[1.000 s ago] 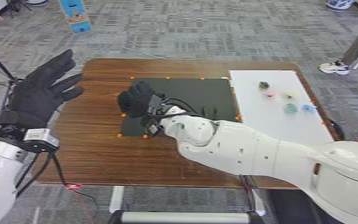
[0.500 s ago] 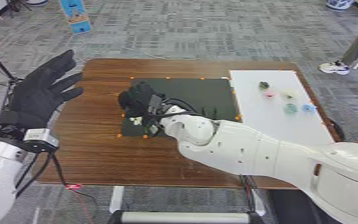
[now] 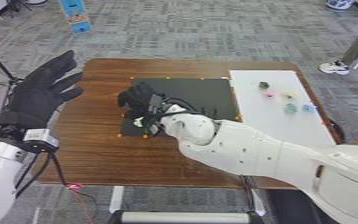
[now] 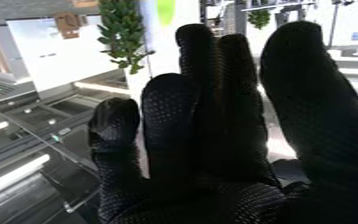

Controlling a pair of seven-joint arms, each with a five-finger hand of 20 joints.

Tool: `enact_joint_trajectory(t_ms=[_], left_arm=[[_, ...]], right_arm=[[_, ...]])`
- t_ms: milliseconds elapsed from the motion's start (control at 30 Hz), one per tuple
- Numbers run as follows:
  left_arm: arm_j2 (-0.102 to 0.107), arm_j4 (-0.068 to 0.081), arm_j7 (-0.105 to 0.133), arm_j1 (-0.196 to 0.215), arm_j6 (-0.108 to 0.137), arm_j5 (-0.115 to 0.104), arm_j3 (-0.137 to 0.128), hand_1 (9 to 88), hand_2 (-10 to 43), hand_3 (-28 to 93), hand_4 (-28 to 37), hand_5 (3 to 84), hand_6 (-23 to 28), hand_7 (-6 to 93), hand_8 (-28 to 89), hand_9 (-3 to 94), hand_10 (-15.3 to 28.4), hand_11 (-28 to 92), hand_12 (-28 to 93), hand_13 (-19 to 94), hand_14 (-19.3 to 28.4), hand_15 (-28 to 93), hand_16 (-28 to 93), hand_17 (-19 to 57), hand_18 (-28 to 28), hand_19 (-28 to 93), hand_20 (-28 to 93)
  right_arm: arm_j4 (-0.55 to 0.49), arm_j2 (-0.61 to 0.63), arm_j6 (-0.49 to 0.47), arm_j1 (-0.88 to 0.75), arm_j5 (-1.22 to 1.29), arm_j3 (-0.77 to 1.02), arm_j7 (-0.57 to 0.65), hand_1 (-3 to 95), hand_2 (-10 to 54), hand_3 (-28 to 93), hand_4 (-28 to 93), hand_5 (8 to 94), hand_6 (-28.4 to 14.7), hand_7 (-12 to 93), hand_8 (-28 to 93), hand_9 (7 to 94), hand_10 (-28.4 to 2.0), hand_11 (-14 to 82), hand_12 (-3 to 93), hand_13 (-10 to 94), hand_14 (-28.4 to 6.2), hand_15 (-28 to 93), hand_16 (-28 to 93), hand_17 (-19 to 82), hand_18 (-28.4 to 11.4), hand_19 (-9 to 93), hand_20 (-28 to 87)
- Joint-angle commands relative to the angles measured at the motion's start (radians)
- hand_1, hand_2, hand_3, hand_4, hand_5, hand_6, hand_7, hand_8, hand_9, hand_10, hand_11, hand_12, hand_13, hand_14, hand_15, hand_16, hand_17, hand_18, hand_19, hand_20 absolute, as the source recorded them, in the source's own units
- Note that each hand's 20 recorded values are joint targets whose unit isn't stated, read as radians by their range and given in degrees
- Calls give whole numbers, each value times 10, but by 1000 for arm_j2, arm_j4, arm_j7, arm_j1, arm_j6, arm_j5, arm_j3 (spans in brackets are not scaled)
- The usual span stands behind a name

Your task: Arrange flowers

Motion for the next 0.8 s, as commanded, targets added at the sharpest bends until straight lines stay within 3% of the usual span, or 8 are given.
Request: enact_joint_trajectory(t_ms=[33, 100, 167, 333, 400, 467, 600, 800], left_arm=[[-28, -17, 1, 41, -1, -1, -30, 223, -85, 647, -283, 229, 7, 156, -85, 179, 77, 120, 221, 153, 123, 102, 52, -141, 228, 365, 47], [-35, -21, -4, 52, -3, -1, -41, 221, -87, 651, -283, 229, 6, 158, -88, 178, 77, 118, 215, 153, 122, 100, 50, -141, 227, 364, 49], [-37, -18, 0, 52, -2, -2, -43, 220, -90, 654, -283, 229, 5, 158, -89, 178, 76, 116, 212, 152, 122, 97, 49, -140, 227, 363, 50], [-51, -17, -10, 50, -12, -3, -40, 216, -93, 661, -283, 227, 4, 158, -89, 177, 74, 112, 208, 152, 121, 90, 50, -140, 227, 361, 53], [-56, -18, -6, 52, -11, -4, -38, 214, -94, 664, -283, 227, 5, 157, -89, 177, 75, 111, 207, 152, 121, 88, 51, -140, 227, 361, 54], [-64, -16, -10, 53, -16, -4, -37, 212, -94, 667, -283, 226, 5, 156, -88, 176, 75, 109, 206, 152, 121, 87, 51, -140, 227, 361, 55], [-83, -26, 1, 81, -5, -3, -49, 213, -91, 662, -283, 224, 8, 151, -87, 175, 76, 107, 206, 151, 125, 86, 53, -142, 233, 364, 56], [-105, -31, 7, 99, 4, -2, -48, 215, -89, 658, -283, 224, 10, 146, -82, 175, 78, 103, 207, 151, 128, 86, 54, -143, 235, 367, 56]], right_arm=[[-164, 121, -150, -83, -105, 160, 15, 372, -95, 861, -282, 441, 16, 291, -158, 598, -91, 345, 248, 574, -75, 792, 349, 297, -190, 853, 598], [-209, 155, -193, -120, -91, 215, 22, 391, -94, 875, -277, 419, 14, 271, -153, 607, -85, 308, 292, 595, -80, 800, 349, 309, -193, 872, 589], [-252, 187, -243, -159, -71, 274, 23, 435, -95, 849, -261, 408, 9, 244, -148, 670, -92, 372, 455, 629, -80, 809, 351, 333, -200, 904, 581], [-379, 303, -313, -272, -23, 406, 45, 443, -77, 852, -234, 358, -7, 199, -134, 718, -97, 446, 452, 676, -79, 817, 348, 367, -208, 929, 587], [-404, 357, -240, -318, -12, 442, 66, 432, -73, 853, -229, 345, -15, 190, -130, 716, -98, 443, 450, 679, -80, 816, 349, 370, -209, 931, 591], [-428, 410, -200, -392, -26, 517, 89, 418, -80, 839, -250, 389, -11, 188, -122, 703, -94, 350, 435, 659, -84, 801, 353, 357, -206, 929, 576], [-435, 494, -52, -524, -53, 643, 155, 349, -94, 824, -282, 470, 1, 226, -127, 599, -103, 327, 243, 585, -93, 785, 330, 313, -196, 889, 561], [-347, 561, 110, -606, -130, 739, 255, 542, -95, 512, -283, 505, 2, 251, -133, 555, -96, 271, 218, 563, -86, 786, 323, 303, -191, 873, 568]])
